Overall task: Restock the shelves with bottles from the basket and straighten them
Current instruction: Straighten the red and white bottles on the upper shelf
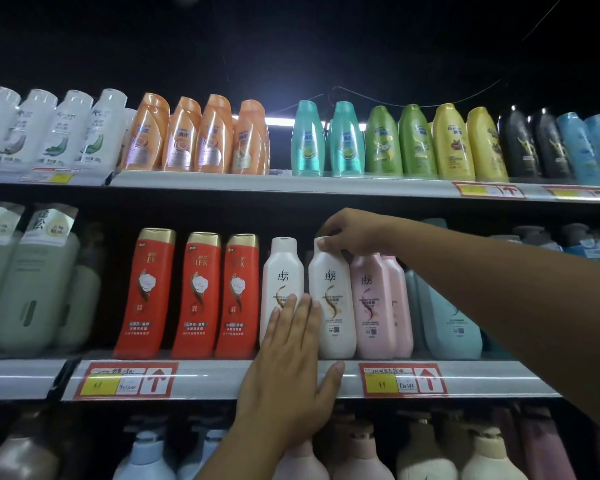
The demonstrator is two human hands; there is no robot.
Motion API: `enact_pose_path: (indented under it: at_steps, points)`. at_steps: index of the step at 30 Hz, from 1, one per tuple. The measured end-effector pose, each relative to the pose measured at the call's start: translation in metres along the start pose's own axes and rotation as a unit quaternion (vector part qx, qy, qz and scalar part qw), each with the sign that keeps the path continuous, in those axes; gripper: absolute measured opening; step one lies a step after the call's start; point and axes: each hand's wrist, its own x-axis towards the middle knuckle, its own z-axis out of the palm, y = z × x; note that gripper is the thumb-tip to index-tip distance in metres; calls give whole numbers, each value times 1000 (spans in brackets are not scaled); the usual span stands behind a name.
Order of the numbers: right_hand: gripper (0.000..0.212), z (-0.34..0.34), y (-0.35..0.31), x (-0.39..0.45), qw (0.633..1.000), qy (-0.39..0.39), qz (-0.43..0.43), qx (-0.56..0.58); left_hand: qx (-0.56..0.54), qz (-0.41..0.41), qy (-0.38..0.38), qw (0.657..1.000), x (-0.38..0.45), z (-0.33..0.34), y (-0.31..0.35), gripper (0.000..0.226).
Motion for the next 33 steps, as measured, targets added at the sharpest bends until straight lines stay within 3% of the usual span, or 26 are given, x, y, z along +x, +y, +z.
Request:
enact_pose_path:
  at_steps: [27,29,33]
  points:
    - [33,0,2,1,999,-5,6,-36,28,3,14,1000,0,8,-4,81]
    - [35,-3,6,0,1000,21,3,-15,30,3,14,999,0,8,-4,80]
    - [38,-19,17,-13,989,148,0,-26,59,37,0,998,2,5,-4,77]
